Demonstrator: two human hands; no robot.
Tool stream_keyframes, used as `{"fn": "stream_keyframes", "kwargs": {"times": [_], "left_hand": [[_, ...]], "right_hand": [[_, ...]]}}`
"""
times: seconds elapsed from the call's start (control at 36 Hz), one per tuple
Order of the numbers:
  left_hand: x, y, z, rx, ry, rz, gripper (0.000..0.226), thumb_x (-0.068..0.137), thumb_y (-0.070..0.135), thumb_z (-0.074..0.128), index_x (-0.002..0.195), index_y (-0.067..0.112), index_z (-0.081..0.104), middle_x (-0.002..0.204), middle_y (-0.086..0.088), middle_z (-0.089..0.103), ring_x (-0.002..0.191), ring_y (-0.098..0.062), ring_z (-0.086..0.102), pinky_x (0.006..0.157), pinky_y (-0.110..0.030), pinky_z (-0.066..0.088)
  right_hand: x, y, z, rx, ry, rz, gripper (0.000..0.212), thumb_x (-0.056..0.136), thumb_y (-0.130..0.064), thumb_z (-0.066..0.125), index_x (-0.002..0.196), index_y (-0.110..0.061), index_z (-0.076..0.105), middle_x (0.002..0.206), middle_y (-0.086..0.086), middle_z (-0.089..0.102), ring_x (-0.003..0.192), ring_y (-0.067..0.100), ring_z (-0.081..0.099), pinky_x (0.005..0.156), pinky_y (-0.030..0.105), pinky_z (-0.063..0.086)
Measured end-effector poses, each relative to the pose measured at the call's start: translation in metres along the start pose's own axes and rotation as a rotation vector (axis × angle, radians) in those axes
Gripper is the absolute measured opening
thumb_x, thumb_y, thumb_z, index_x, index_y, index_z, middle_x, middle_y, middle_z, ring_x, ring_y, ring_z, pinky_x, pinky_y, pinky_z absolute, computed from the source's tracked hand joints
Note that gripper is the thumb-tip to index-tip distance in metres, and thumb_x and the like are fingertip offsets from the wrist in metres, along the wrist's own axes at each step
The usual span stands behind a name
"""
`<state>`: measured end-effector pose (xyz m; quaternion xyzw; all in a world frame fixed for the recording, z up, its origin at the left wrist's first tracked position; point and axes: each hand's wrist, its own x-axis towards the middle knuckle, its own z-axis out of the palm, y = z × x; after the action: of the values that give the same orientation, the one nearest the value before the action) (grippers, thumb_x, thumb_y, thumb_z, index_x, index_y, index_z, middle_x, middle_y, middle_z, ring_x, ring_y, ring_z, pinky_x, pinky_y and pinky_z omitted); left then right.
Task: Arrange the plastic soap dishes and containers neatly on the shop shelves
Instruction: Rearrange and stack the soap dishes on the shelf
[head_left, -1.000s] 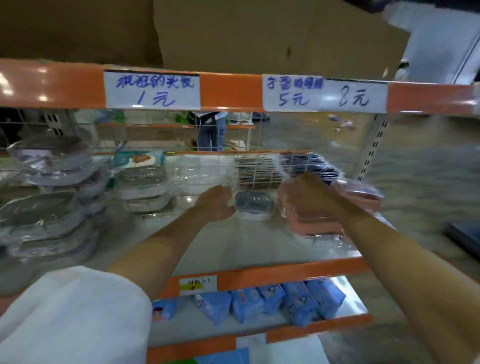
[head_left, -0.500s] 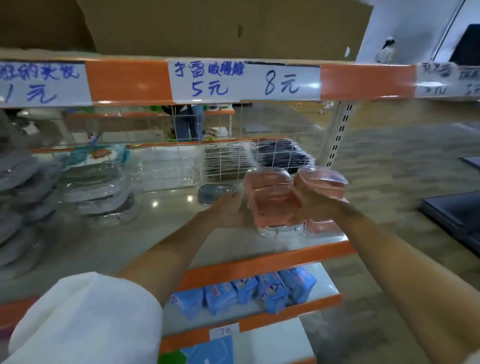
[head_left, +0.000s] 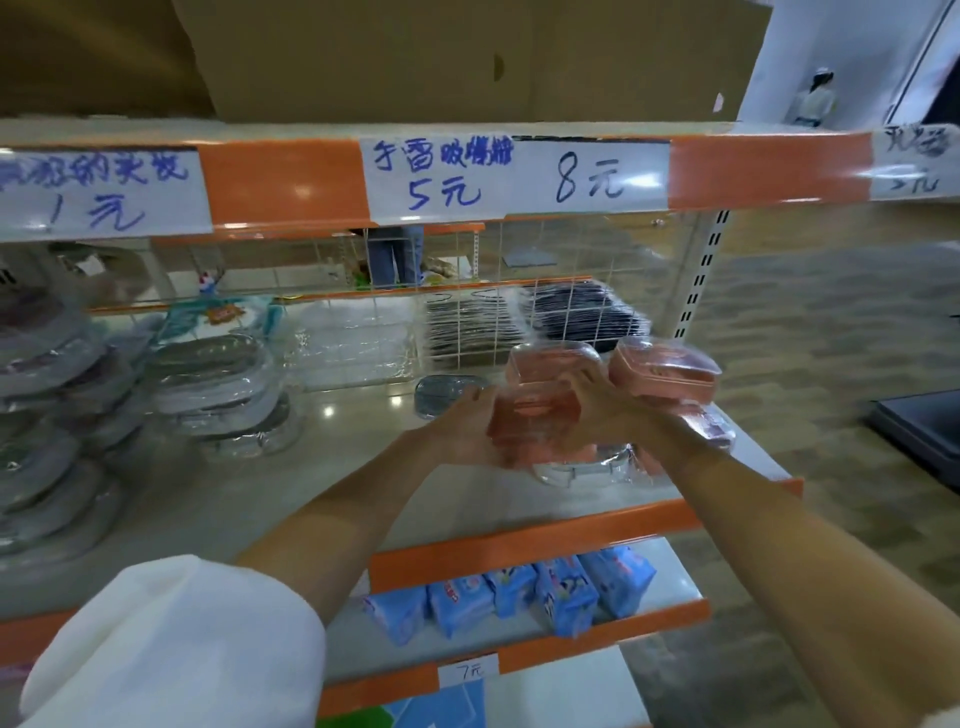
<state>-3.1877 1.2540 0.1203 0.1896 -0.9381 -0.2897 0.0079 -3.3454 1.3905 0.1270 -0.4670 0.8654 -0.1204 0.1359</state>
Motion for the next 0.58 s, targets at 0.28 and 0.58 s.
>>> {"fn": "stream_keyframes", "kwargs": {"times": [0.28, 0.58], "left_hand": [[-0.037, -0.073, -0.041, 0.075, 0.129, -0.069, 0.113, 0.045, 0.064, 0.079, 0.139, 0.018, 0.037, 0.13, -0.009, 0.043, 0.124, -0.024, 0.043, 0.103, -0.034, 0.041], [-0.075, -0.148, -0.071, 0.291, 0.147, -0.38, 0.089, 0.069, 0.053, 0.077, 0.136, 0.008, 0.04, 0.136, -0.009, 0.039, 0.127, -0.025, 0.041, 0.101, -0.032, 0.038]], "right_hand": [[0.039, -0.085, 0.035, 0.014, -0.106, -0.118, 0.103, 0.068, -0.038, 0.084, 0.148, -0.013, 0.025, 0.148, 0.01, 0.025, 0.135, 0.028, 0.033, 0.112, 0.044, 0.032], [0.056, -0.11, 0.041, -0.113, -0.068, -0.114, 0.106, 0.074, -0.055, 0.074, 0.153, -0.015, 0.017, 0.152, 0.013, 0.018, 0.142, 0.03, 0.019, 0.117, 0.049, 0.016]]}}
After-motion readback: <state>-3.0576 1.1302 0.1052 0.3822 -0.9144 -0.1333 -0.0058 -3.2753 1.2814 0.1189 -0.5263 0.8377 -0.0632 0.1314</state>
